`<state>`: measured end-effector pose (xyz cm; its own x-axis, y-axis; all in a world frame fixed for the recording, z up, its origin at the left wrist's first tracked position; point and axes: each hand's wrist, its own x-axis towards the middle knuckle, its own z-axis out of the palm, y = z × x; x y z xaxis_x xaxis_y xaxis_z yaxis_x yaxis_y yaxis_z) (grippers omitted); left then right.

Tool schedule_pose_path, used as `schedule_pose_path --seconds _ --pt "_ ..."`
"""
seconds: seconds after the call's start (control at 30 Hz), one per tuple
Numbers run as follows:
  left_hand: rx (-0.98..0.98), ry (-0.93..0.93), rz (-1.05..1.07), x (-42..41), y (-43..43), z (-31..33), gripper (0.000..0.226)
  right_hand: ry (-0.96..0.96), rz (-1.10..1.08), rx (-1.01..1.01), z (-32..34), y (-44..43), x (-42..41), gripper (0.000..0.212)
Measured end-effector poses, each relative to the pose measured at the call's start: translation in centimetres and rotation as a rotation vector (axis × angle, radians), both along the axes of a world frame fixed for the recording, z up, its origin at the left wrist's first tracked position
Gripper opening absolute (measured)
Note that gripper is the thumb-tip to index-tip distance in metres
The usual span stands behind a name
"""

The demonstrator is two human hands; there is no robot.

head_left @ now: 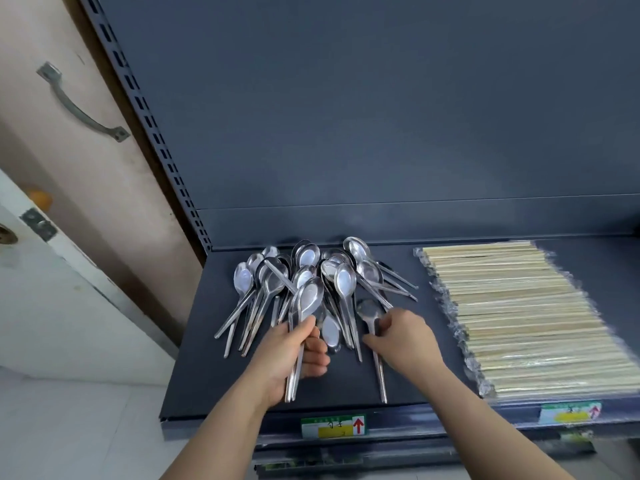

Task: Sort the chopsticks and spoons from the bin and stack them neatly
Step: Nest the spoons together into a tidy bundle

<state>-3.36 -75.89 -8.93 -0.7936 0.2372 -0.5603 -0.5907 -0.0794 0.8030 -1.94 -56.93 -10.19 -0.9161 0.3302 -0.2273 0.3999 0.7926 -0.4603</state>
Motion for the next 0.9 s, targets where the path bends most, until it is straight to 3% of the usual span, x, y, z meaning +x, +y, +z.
schedule_pose_path --seconds 0.17,0.3,0.5,0.67,0.77,0.83,0.9 --pt "-0.031 0.043 0.022 0.6 2.1 -0.7 0.028 0.258 0.012 -0.347 -0.2 -0.3 0.9 0.015" --pt "0.009 0.019 0.036 1.3 3.7 -0.5 0.032 0.374 0.093 -0.458 0.7 -1.8 0.9 0.007" --pt "0.044 0.061 0.005 1.0 4.6 0.4 0.034 0.362 0.228 -0.544 1.4 -2.1 0.6 0.017" --pt "0.089 -0.019 0.032 0.2 4.2 0.7 0.03 0.221 0.391 -0.517 1.0 -1.5 -0.3 0.028" --pt "0.156 -0.062 0.056 -0.2 4.0 0.6 0.031 0.331 0.325 -0.36 0.9 -0.1 -1.7 0.03" --pt "0.157 -0.088 0.067 -0.5 3.9 0.8 0.028 0.377 0.216 -0.088 0.3 1.3 -3.1 0.031" --pt "0.149 -0.097 0.069 -0.9 3.6 0.7 0.026 0.25 0.186 0.186 -0.4 2.4 -4.2 0.033"
